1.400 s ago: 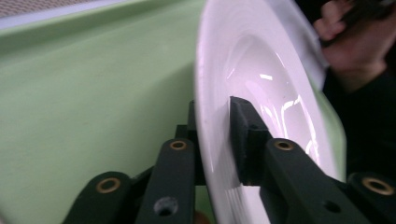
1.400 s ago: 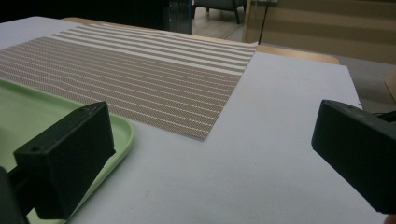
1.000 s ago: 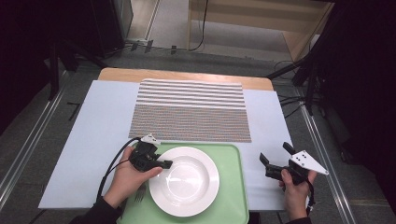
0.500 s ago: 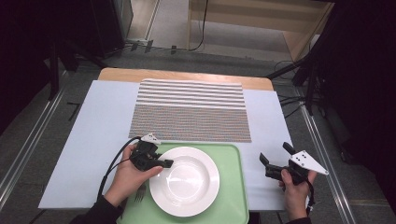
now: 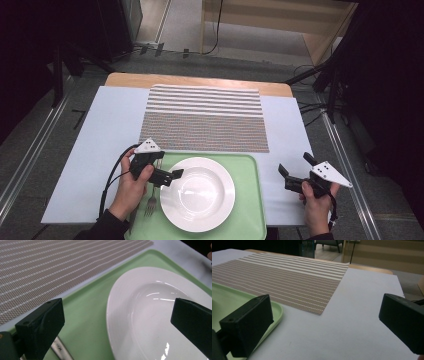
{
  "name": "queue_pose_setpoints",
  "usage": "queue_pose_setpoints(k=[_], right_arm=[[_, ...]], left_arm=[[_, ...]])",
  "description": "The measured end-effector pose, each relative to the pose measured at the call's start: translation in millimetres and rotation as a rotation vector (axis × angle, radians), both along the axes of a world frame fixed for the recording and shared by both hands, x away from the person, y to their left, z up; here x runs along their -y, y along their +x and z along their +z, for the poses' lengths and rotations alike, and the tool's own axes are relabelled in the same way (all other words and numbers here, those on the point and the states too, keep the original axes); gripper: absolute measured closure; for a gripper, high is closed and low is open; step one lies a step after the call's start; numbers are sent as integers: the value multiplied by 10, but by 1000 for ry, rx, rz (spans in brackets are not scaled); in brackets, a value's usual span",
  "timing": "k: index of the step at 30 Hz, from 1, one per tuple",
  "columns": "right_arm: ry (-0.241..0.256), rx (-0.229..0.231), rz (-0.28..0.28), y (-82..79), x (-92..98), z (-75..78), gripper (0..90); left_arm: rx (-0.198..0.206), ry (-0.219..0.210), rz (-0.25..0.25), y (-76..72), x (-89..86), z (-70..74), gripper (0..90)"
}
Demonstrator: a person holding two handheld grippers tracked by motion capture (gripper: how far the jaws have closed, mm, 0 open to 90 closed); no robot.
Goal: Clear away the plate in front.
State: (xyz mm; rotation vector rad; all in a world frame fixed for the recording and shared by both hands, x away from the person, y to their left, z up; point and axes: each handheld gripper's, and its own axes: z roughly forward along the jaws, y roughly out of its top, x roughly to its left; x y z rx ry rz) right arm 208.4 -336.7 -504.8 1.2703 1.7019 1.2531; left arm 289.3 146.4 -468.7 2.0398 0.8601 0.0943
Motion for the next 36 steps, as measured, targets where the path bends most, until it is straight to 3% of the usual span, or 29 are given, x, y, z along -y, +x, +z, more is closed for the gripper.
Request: queue_pose_setpoints(k=[8,15,20,27,36], right_arm=[[0,0,0,-1,-1,1,0],[-1,3,0,0,5,1,0],[-2,4,0,-1,7,4,0],[0,5,-1,-3,10,5,0],[4,-1,-5,-8,14,6,0]], left_arm=[[104,-20,7,-51,-147,40,0],[160,-42,32,-83,-275,56,0],[209,-60,14,-121,-368,67,0],[246,-58,43,-140,-489,65,0],[260,-57,70,-148,-638,39,0]])
